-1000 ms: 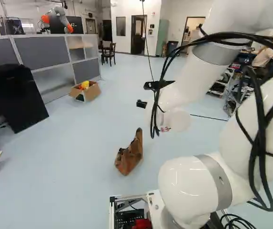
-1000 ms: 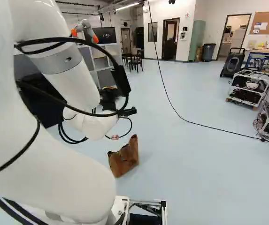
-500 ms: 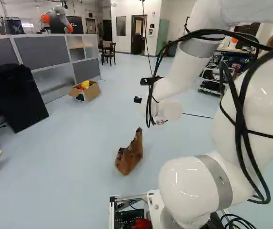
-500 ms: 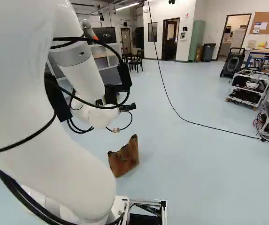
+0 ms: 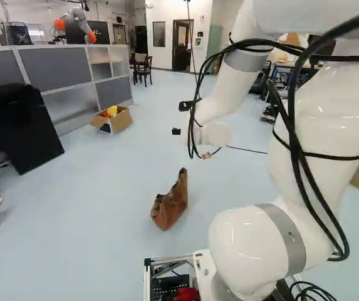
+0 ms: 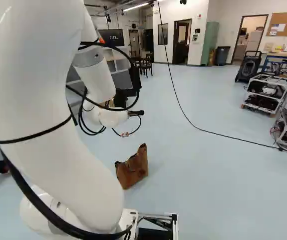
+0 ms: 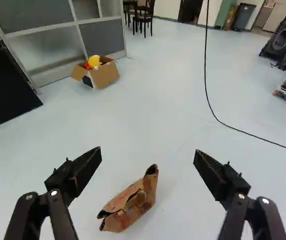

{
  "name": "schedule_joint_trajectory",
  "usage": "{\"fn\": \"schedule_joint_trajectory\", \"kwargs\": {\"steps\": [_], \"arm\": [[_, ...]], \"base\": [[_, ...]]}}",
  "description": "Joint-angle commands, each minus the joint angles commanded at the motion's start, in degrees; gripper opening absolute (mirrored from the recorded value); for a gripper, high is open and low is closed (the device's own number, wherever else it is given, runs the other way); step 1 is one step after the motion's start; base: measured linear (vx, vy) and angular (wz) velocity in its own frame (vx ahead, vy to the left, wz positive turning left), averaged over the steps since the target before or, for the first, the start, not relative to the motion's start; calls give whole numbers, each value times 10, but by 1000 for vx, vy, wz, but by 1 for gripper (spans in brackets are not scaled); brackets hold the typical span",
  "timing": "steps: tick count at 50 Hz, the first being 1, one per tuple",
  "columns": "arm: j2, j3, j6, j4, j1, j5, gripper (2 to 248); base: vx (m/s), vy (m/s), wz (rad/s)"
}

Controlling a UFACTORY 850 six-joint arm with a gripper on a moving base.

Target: Pick up the grocery bag from the ground

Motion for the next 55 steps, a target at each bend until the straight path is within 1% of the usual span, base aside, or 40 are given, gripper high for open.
{"fn": "schedule_joint_trajectory", "kwargs": {"steps": [16,43,55], "arm": [[-47,-50,0,-17,6,-18,247],[-158,-145,0,-41,18,-38,247],[-207,-189,0,-43,21,-55,247]], "base": [[0,0,0],[0,0,0],[0,0,0]]}}
